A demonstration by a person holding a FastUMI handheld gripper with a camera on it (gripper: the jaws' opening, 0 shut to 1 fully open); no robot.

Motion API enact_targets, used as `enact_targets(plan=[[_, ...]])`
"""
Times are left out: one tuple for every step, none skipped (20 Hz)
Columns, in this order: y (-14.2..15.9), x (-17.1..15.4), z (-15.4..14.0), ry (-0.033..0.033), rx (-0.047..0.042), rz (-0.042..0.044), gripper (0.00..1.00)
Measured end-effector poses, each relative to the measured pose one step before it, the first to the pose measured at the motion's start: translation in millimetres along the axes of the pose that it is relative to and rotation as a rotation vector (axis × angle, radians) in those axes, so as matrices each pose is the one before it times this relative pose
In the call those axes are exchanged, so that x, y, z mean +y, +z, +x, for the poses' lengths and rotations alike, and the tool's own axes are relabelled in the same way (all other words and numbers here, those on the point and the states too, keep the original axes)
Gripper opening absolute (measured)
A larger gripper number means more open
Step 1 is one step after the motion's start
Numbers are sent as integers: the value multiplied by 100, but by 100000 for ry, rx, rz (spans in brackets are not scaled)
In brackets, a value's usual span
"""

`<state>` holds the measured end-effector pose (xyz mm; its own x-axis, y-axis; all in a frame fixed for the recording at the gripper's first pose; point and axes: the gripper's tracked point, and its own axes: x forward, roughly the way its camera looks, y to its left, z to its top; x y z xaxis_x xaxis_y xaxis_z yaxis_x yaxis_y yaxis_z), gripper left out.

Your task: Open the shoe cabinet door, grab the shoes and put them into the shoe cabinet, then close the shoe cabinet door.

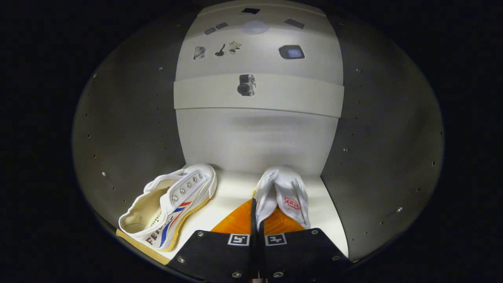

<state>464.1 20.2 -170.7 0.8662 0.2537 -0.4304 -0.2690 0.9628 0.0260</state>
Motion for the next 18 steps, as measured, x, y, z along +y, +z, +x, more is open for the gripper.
enact_targets(plan=[[-274, 330, 161, 1205, 1530, 2429, 1], [-193, 162, 206, 464, 1034, 1645, 1], [-123, 200, 114, 236, 805, 476, 1], [-212, 113, -17, -35, 716, 318, 3], [-54, 174, -278, -655, 169, 131, 6], [83, -5, -382, -1424, -323, -545, 7], [39, -43, -422, -1161, -762, -571, 12], [55, 11, -646, -779, -349, 36, 13], [-90, 189, -822, -168, 96, 541, 19], [149, 183, -910, -147, -1269, 620, 22], [191, 155, -959, -335, -1373, 366, 25], [120, 125, -1259, -771, -1083, 42, 25], [344, 170, -1264, -686, -1903, -254, 25], [386, 256, -1462, -386, -1996, -542, 25], [247, 275, -1512, -727, -1650, -471, 25], [430, 327, -1705, -336, -2228, -562, 25], [388, 272, -1763, -562, -1919, -389, 25], [347, 310, -2091, -291, -1820, -464, 25]])
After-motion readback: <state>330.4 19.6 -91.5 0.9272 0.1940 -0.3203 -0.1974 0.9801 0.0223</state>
